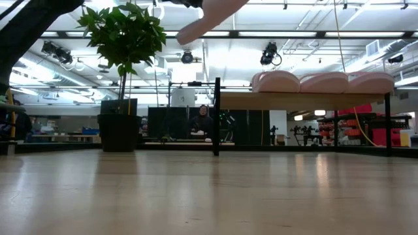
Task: Pick and place slides into the shelf
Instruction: Put the pink slide on the shelf
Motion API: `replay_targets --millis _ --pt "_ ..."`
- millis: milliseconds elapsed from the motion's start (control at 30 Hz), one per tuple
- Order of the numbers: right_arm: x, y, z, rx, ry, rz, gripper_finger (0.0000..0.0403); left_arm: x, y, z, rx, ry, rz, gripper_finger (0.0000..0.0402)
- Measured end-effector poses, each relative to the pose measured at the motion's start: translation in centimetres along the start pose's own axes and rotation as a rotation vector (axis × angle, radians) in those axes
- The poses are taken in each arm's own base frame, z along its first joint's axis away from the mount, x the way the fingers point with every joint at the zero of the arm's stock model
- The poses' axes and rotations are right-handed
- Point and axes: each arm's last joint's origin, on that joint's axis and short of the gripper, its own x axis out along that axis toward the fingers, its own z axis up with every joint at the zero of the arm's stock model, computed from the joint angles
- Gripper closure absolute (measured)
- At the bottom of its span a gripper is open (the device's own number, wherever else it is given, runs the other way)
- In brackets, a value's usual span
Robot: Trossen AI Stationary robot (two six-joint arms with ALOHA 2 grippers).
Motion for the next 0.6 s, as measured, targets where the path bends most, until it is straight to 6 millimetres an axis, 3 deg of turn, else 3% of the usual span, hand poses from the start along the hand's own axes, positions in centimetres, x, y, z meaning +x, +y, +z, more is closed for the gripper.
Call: replay_targets --millis 333,600 --pt "0.23 -0.19 -0.44 -0.025 0.151 -0.044 0.0202 0.51 -0.28 0.22 0.001 -0.001 -0.018 0.0390" --pt "-0.15 -0.20 0.15 -0.038 0.156 -0.069 0.0222 0.41 -0.22 0.18 0.001 -0.003 -0.016 0.0390"
